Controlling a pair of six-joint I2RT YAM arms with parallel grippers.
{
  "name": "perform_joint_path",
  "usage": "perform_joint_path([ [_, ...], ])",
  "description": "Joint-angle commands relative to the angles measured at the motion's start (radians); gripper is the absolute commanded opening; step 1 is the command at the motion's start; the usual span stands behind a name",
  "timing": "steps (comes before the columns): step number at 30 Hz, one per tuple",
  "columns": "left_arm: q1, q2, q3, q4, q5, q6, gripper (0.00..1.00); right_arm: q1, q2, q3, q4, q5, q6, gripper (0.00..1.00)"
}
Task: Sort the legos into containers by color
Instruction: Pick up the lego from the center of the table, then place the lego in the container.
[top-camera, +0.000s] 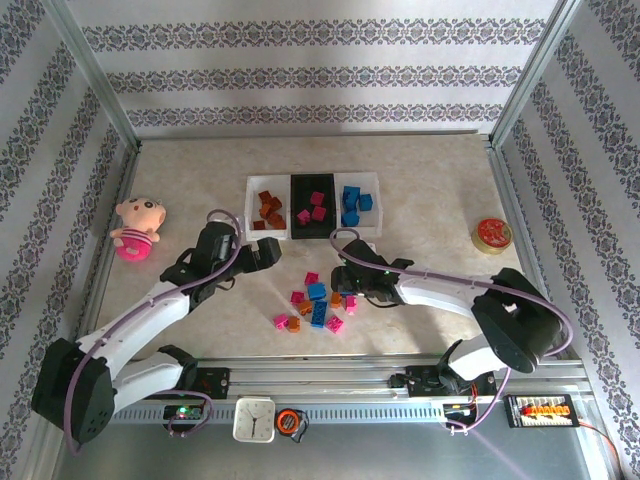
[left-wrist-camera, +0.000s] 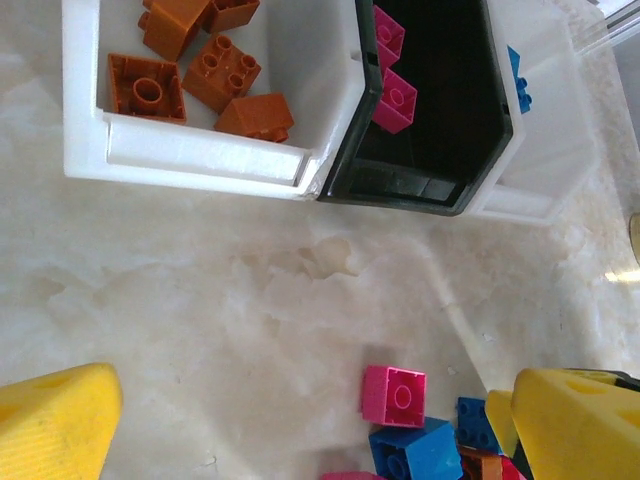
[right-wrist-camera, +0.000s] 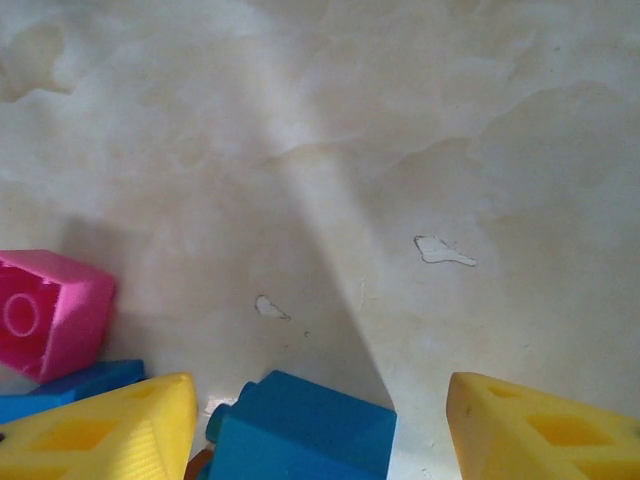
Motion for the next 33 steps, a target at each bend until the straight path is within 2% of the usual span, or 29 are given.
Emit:
perform_joint_path([
  [1, -0.005, -0.028, -0.029, 0.031, -0.014, -0.018, 1.0, 0.004, 0.039, 0.038, -0.043, 0.012, 0.022, 0.65],
  [5, -0.004, -0.043, -0.048, 0.016, -0.03, -0.015, 1.0, 0.001, 0.053, 0.028, -0.05, 0.0, 0.024, 0.6],
  [11, -0.004, -0.048, -0.051, 0.005, -0.036, -0.012, 1.0, -0.052, -0.012, -0.017, -0.034, -0.004, 0.001, 0.4],
  [16, -0.005, -0.047, -0.056, 0.006, -0.033, -0.01, 1.0, -0.162, -0.131, -0.045, -0.05, -0.027, -0.064, 0.27],
  [22, -0.004, -0.049, -0.076, 0.0, -0.024, -0.012, 1.0, -0.31, -0.283, 0.024, -0.114, -0.093, -0.184, 0.24],
  [27, -0.004, -0.054, -0.096, -0.003, -0.018, -0.024, 1.0, -0.374, -0.195, 0.204, -0.119, -0.151, -0.266, 0.23],
  [33, -0.005, -0.078, -0.108, -0.009, -0.008, -0.03, 1.0, -0.387, 0.094, 0.443, -0.101, -0.137, -0.324, 0.23],
])
